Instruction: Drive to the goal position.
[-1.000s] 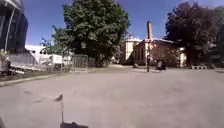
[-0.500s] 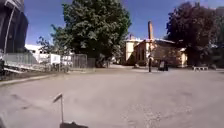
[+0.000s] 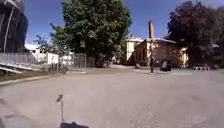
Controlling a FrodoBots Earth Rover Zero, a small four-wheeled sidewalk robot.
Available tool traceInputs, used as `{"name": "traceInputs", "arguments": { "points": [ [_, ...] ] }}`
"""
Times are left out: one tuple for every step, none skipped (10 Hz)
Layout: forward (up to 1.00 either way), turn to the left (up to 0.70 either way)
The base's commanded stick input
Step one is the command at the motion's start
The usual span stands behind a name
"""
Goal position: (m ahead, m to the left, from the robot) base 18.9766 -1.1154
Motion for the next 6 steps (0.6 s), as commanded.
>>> {"name": "traceInputs", "arguments": {
  "points": [
    [0.6,0.0],
    [0.6,0.0],
    [0.6,0.0],
    [0.6,0.0],
    [0.6,0.0],
    [0.6,0.0]
  ]
}}
